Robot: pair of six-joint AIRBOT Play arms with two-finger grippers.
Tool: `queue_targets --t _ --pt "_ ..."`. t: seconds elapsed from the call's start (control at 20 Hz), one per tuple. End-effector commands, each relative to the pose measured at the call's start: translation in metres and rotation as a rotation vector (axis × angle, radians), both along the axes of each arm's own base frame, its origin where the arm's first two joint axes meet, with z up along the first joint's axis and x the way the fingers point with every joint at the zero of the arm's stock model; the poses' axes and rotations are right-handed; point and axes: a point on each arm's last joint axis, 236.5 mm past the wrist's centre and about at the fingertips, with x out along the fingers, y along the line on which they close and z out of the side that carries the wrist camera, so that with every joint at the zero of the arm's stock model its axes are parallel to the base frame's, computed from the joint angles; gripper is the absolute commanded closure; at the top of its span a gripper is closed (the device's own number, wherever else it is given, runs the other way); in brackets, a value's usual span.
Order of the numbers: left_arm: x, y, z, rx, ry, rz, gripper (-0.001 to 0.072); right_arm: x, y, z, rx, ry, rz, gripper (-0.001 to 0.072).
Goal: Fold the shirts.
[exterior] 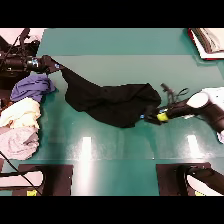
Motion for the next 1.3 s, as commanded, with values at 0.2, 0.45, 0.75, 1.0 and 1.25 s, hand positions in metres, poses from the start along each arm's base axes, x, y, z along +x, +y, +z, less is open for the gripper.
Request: queue_targets --t 0.2,0.45,0.75,1.0,1.25 --pt "-0.013 0.002 -0.009 0.037 0.063 -0.020 0.0684 -0.021 0.070 -0.048 0.028 0.035 -0.006 0.0136" --pt "-0.013 0.004 -0.011 0.048 0.064 -0.019 0.0685 0.002 0.068 -0.039 0.034 -0.053 -0.067 0.0172" --pt "-0.013 0.004 -0.010 0.048 0.063 -0.017 0.0684 0.004 0.072 -0.050 0.044 -0.022 -0.088 0.0247" --pt "-0.013 0.004 -0.010 0.041 0.073 -0.011 0.0685 0.029 0.080 -0.017 0.055 -0.186 -0.013 0.0690" --pt "-0.007 0.011 0.061 0.051 -0.107 0.081 0.0685 0.099 0.031 0.113 0.097 -0.491 -0.096 0.0691"
